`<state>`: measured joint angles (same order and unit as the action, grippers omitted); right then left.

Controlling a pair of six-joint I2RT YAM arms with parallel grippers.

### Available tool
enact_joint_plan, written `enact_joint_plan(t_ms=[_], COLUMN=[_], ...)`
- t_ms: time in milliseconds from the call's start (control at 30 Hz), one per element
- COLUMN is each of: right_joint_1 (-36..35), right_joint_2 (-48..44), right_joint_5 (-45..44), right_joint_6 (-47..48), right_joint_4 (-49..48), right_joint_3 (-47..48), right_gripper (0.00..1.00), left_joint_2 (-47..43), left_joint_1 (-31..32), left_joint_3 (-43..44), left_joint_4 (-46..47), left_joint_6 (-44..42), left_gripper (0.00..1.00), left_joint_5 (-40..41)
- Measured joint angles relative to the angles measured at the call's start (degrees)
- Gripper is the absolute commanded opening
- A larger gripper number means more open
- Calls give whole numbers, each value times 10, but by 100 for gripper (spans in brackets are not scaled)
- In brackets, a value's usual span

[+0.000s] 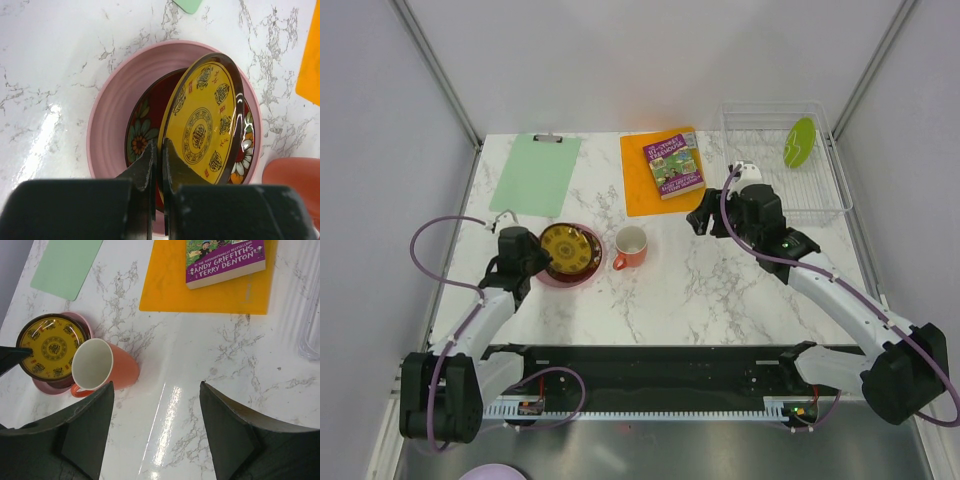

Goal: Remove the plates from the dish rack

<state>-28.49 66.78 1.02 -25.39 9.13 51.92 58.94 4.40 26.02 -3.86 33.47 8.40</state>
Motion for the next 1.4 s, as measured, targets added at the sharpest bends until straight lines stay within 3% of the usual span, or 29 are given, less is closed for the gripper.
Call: enact_joint_plan(t_ms=[33,133,167,233,267,400,633,867,1067,1400], right_joint_1=[2,6,6,7,7,9,14,52,146,281], right_joint_2=[0,0,0,0,0,0,0,26,152,402], right_joint_5=[-2,-9,-10,-12,-13,-18,-52,-242,-351,-348], right_joint_6=[2,5,6,8,8,13,27,75,129,141], right_joint_4=[2,6,8,10,12,15,29,70,41,5], right_joint_3=[0,0,0,0,0,0,0,61,188,358], right_gripper=[76,76,76,76,76,76,78,80,79,75], left_joint_2=[2,8,10,17,21,29,23,-70,-101,-25], left_joint_1=[0,-2,-2,-2,-2,-2,-2,-2,-2,-2], left_joint_3=[0,0,0,-3,-5,-8,-7,27,76,87], left_joint_4=[2,10,11,7,4,-9,-33,-57,-6,72], left_joint_6=[0,1,1,0,0,1,1,-8,-22,-31], left_gripper=[7,29,42,54,66,79,84,88,88,87], left_joint_5=[0,0,0,1,1,-2,-19,-74,-197,-316])
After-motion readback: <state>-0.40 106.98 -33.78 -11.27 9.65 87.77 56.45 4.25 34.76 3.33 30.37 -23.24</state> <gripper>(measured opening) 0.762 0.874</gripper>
